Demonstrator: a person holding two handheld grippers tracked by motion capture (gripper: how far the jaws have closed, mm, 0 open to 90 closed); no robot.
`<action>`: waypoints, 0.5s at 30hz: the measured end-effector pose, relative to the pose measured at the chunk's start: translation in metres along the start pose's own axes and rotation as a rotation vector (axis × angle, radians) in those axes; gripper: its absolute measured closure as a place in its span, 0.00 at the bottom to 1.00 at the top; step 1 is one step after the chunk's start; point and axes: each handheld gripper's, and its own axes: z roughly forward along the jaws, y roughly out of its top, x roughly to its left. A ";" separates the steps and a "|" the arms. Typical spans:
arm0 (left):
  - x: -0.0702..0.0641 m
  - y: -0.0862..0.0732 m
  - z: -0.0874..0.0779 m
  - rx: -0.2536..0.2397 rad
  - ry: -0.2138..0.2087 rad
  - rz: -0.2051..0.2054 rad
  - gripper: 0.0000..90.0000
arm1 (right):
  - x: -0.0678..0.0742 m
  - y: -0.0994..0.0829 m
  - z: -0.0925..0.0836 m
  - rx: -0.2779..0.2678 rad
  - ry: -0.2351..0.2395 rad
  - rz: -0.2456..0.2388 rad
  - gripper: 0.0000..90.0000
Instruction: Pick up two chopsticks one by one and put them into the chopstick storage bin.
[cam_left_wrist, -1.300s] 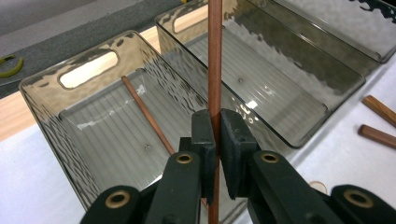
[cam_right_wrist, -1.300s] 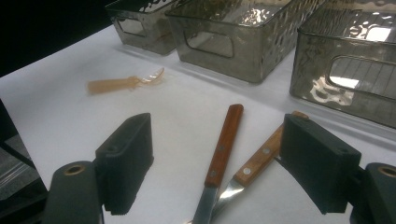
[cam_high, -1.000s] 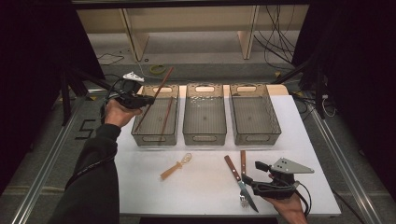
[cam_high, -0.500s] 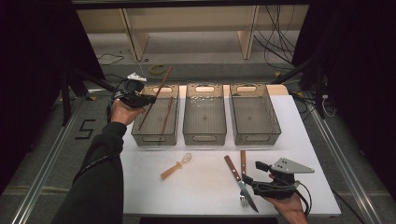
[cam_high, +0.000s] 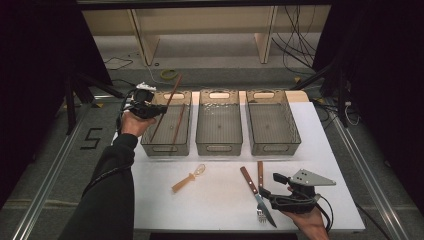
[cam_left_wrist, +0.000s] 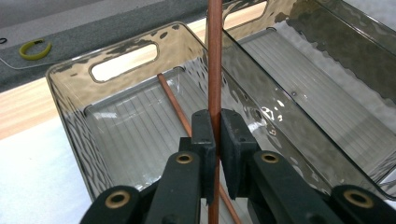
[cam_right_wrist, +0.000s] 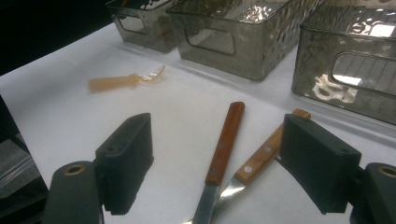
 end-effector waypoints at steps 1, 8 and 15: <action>0.000 -0.001 0.001 0.002 0.001 -0.002 0.93 | 0.000 0.000 0.000 -0.002 0.001 -0.003 0.30; 0.002 -0.007 0.006 0.001 -0.001 -0.023 0.93 | -0.001 0.000 0.000 0.001 0.000 0.000 0.30; 0.004 -0.013 0.013 0.020 -0.001 -0.035 0.93 | -0.001 0.000 0.000 0.000 0.000 -0.001 0.30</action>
